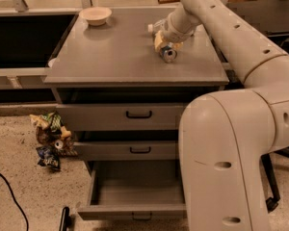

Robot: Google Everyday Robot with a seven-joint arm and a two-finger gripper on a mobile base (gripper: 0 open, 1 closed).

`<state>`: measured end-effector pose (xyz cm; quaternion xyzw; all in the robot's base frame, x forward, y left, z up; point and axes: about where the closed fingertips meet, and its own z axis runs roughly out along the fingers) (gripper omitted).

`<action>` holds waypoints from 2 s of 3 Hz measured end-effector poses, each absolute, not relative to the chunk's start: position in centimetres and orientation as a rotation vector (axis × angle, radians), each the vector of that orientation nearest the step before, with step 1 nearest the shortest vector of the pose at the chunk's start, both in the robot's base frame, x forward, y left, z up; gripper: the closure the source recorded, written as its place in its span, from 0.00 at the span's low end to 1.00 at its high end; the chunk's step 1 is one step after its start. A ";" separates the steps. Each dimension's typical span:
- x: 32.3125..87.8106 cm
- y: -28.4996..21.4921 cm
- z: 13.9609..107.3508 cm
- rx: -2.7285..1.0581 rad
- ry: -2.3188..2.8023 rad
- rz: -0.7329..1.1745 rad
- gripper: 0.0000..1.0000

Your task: Place redbull can into bottom drawer

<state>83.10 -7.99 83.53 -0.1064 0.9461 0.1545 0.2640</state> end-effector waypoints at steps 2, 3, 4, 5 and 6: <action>78.0 -9.4 91.5 -0.315 2.325 0.523 1.00; 71.0 -8.3 94.7 -0.388 2.215 0.678 1.00; 71.0 -8.3 94.7 -0.390 2.215 0.677 1.00; 69.6 -6.2 94.6 -0.506 2.213 0.688 1.00; 65.4 -3.2 94.9 -0.676 2.191 0.693 1.00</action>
Offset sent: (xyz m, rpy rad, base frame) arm -0.1325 -0.0200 0.1360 0.2193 -0.3561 0.0996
